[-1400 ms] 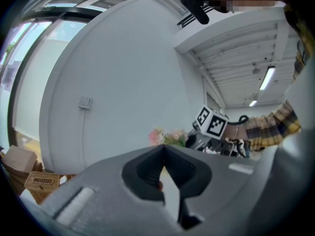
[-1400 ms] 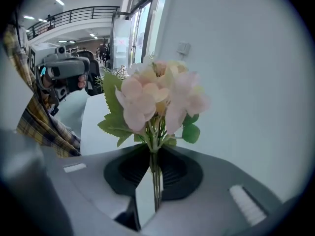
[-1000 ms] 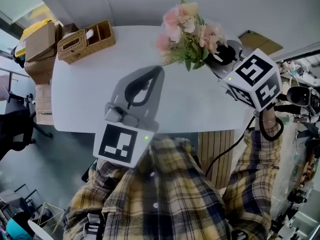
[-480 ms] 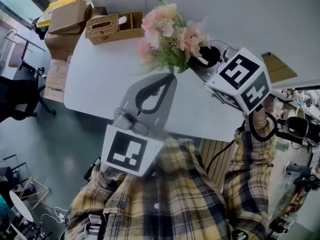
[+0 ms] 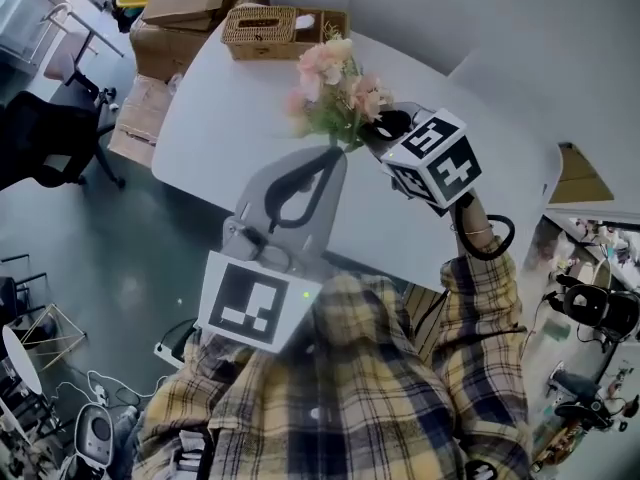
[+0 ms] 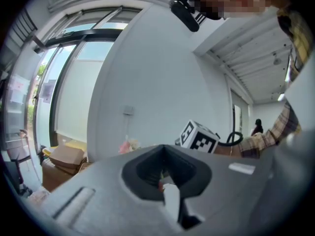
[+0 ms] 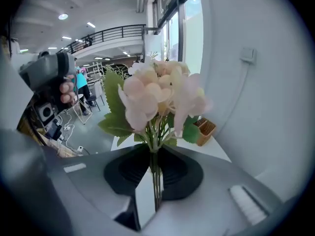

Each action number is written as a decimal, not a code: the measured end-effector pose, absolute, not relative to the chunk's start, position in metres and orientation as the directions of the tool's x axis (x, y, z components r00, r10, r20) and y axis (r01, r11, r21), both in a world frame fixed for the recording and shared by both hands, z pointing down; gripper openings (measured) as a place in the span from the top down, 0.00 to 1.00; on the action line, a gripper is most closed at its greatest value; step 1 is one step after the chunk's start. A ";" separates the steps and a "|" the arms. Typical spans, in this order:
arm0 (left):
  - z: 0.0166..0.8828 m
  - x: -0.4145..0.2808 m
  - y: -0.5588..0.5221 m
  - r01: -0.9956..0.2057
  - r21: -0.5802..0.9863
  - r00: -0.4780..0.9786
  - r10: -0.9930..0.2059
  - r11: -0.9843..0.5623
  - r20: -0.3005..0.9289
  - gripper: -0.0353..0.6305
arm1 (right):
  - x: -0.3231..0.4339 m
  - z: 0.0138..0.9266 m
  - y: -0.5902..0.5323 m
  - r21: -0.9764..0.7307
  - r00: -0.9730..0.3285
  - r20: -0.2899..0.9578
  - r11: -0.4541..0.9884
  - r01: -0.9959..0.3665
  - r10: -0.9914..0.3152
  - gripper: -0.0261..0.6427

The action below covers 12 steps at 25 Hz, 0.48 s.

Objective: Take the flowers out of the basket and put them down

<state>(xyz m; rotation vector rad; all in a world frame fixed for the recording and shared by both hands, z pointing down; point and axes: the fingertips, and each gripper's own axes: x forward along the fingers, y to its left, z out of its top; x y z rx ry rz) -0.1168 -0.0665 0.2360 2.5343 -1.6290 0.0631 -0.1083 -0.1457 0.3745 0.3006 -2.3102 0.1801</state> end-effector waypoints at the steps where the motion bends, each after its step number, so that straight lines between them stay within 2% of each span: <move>1: 0.238 -0.120 -0.066 -0.911 0.088 0.411 -0.905 -0.403 0.109 0.95 | -0.110 0.387 -0.145 -0.053 -0.662 0.734 0.959 -0.278 -0.151 0.87; 12: 0.263 -0.131 -0.083 -0.922 0.126 0.383 -0.910 -0.366 0.158 0.95 | -0.110 0.521 -0.126 -0.145 -0.657 0.748 0.944 -0.297 -0.092 0.86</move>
